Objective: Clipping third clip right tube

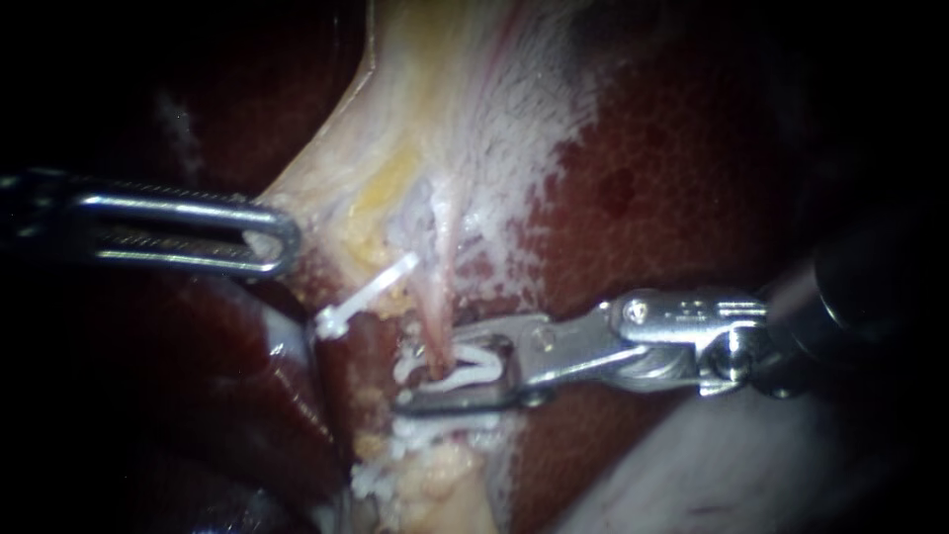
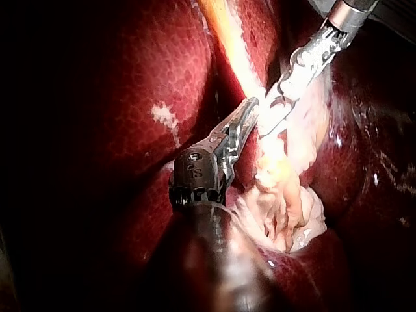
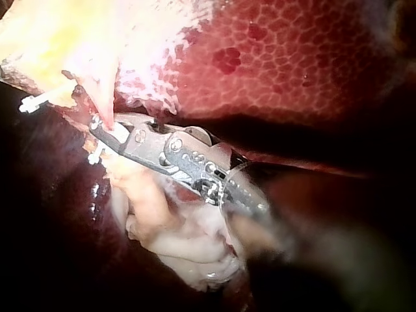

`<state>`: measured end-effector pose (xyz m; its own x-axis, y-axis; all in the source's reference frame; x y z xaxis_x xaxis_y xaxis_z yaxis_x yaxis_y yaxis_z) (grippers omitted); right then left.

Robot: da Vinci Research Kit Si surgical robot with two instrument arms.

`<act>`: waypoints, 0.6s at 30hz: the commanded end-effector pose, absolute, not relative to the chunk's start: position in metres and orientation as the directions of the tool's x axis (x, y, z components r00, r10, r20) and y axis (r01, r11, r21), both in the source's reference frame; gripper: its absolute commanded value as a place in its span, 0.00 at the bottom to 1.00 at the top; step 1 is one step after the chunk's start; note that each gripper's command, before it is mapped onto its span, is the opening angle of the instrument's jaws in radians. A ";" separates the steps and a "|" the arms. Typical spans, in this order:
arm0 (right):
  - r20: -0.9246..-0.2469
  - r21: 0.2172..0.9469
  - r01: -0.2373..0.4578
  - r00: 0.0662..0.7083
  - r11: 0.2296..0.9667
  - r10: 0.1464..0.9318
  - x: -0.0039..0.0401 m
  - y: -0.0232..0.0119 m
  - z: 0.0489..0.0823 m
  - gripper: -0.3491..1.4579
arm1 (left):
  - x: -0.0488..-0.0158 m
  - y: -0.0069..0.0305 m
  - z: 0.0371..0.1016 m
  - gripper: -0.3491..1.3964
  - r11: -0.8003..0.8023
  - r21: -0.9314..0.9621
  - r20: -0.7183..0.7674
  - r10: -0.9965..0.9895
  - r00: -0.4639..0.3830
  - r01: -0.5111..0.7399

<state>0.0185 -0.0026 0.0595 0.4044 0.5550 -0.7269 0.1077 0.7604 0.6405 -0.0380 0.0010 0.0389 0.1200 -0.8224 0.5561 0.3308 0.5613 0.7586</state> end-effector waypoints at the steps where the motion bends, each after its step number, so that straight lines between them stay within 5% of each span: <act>1: -0.727 0.640 0.110 0.405 0.760 0.554 0.0185 -0.0026 0.0597 0.03 | -0.0380 0.0010 0.0389 0.00 0.561 0.759 0.556 -0.822 0.120 0.331; 18: -0.723 0.653 0.146 0.414 0.743 0.553 0.0185 -0.0028 0.0599 0.03 | -0.0380 0.0010 0.0389 0.00 0.561 0.758 0.556 -0.822 0.120 0.331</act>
<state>0.0186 -0.0028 0.0599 0.4143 0.5532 -0.7227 0.1476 0.7427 0.6532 -0.0380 0.0010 0.0389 0.1197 -0.8223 0.5563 0.3312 0.5613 0.7584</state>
